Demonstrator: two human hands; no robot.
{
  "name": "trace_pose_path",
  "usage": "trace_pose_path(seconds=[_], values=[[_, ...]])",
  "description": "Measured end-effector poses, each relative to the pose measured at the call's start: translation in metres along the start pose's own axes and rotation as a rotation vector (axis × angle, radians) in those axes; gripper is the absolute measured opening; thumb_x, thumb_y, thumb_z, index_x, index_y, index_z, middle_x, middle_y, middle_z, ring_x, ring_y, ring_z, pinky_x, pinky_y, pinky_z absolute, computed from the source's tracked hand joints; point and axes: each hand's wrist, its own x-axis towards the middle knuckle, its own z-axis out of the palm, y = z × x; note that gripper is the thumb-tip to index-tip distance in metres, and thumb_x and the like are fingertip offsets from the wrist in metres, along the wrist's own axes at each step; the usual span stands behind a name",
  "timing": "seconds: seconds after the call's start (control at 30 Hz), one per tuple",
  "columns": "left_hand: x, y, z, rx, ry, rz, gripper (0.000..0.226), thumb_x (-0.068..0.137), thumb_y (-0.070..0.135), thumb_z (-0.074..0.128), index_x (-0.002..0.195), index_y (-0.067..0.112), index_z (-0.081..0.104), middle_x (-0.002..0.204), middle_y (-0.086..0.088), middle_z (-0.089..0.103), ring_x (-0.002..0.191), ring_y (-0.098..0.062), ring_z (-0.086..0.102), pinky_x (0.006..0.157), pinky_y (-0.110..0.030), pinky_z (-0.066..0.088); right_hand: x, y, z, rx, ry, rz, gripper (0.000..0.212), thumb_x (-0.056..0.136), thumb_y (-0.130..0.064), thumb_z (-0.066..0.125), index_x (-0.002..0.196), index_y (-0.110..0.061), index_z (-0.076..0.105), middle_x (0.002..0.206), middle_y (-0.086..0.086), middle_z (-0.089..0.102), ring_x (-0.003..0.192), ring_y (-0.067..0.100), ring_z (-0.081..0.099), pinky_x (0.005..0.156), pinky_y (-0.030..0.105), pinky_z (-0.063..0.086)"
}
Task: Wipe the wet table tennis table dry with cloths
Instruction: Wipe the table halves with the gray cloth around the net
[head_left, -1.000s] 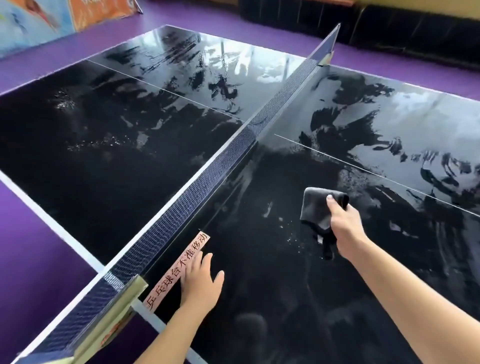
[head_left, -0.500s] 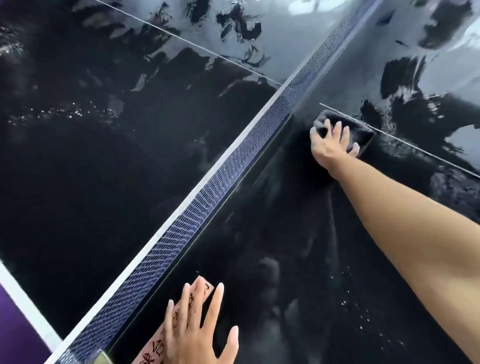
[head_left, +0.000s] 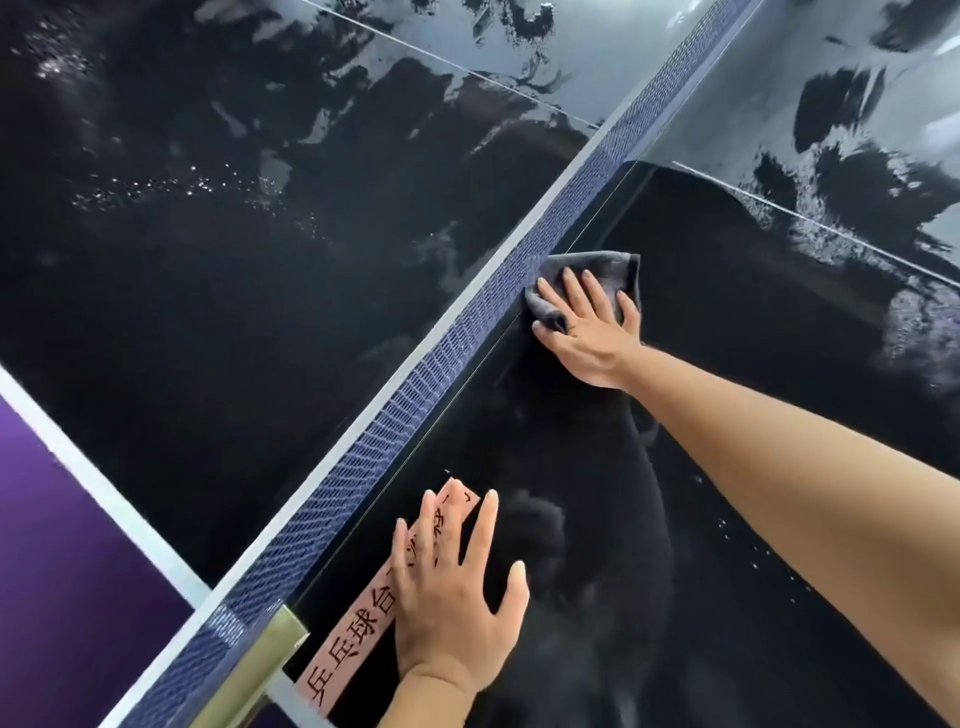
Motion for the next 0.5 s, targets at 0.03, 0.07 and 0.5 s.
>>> trace_pose_path(seconds=[0.03, 0.07, 0.5], values=[[0.000, 0.001, -0.001, -0.020, 0.010, 0.003, 0.073, 0.088, 0.058, 0.047, 0.155, 0.030, 0.037, 0.165, -0.005, 0.027, 0.152, -0.031, 0.024, 0.121, -0.057, 0.017, -0.013, -0.008, 0.008, 0.002, -0.020, -0.009, 0.061, 0.099, -0.062, 0.021, 0.154, -0.050, -0.004, 0.165, -0.012, -0.017, 0.150, 0.008, -0.020, 0.119, 0.045, -0.014], [0.000, 0.000, -0.001, -0.046, 0.022, 0.002, 0.072, 0.088, 0.057, 0.047, 0.154, 0.030, 0.038, 0.165, -0.004, 0.028, 0.152, -0.030, 0.023, 0.122, -0.056, 0.016, -0.026, -0.017, 0.017, 0.005, -0.040, -0.013, 0.061, 0.099, -0.062, 0.021, 0.153, -0.051, -0.005, 0.165, -0.013, -0.017, 0.150, 0.008, -0.021, 0.119, 0.045, -0.015], [-0.168, -0.138, -0.061, -0.870, 0.135, -0.318, 0.026, 0.098, 0.009, 0.059, 0.113, 0.025, 0.073, 0.108, 0.012, 0.073, 0.100, -0.001, 0.065, 0.089, -0.015, 0.051, -0.202, -0.159, 0.140, -0.043, -0.160, -0.079, 0.060, 0.100, -0.059, 0.024, 0.150, -0.055, -0.010, 0.163, -0.015, -0.021, 0.148, 0.007, -0.024, 0.118, 0.044, -0.016]])
